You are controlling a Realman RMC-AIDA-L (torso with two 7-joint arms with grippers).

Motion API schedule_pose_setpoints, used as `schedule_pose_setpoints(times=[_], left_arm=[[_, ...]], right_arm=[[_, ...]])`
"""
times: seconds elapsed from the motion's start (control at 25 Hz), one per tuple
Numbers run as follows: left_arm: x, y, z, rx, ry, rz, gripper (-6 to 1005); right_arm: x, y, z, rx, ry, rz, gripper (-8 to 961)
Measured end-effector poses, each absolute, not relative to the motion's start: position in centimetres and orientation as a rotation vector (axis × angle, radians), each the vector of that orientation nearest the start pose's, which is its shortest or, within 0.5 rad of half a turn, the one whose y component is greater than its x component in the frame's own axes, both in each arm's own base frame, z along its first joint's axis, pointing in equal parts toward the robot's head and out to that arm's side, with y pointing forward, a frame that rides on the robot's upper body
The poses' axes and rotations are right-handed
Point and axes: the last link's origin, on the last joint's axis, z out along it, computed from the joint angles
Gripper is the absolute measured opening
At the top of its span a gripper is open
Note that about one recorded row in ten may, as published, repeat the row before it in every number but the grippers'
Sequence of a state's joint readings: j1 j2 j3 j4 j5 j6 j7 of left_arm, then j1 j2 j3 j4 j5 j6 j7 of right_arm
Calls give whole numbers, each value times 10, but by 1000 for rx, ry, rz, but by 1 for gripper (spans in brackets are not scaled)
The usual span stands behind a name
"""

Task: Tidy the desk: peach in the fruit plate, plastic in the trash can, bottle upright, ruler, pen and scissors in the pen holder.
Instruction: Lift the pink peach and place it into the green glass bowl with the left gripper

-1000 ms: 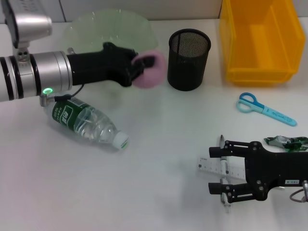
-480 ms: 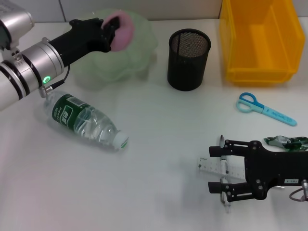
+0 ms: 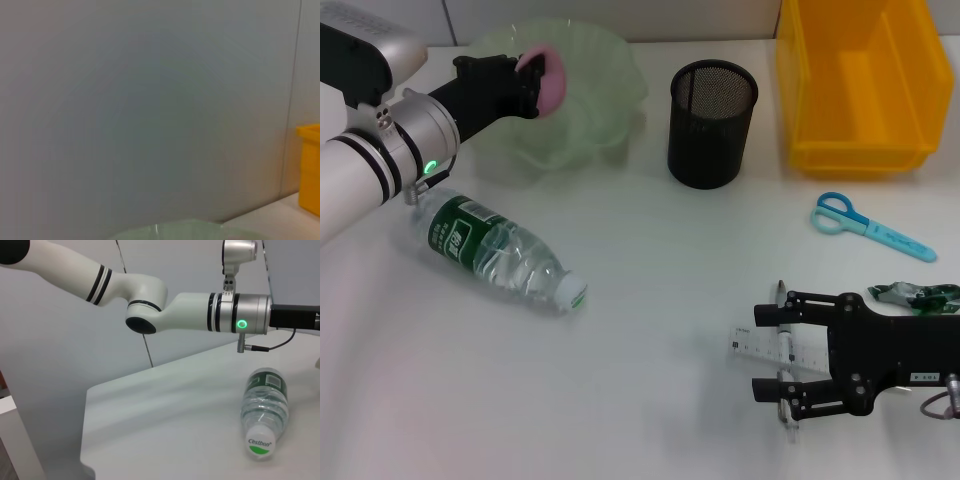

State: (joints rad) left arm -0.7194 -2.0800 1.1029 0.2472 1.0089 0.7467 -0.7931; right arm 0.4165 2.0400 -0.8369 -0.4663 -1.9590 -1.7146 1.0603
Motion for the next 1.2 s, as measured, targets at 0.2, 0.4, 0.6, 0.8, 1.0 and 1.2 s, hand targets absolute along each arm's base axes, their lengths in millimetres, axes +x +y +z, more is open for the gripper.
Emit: schedule_pose_setpoints(times=[0.2,0.4,0.6,0.8,1.0,1.2], left_arm=[[-255,425,-41,-2109,-597,-556,73],[-256,425,-41,-2107,-600,-555,80],[-257,426,-41,-2103,-604,-547,86],[-257,426,-41,-2102,-605,-547,92],[-257,426,-41,-2104,-604,-546,98],[-257,426,-41,-2105,-603,-545,105]], right_arm=[[289,256,-29,-2947,435,797,835],[288,256,-29,-2948,432,797,835],[288,256,-29,-2947,431,797,835],[288,256,-29,-2948,432,797,835],[289,255,-29,-2947,435,796,835],[289,256,-29,-2945,437,790,835]])
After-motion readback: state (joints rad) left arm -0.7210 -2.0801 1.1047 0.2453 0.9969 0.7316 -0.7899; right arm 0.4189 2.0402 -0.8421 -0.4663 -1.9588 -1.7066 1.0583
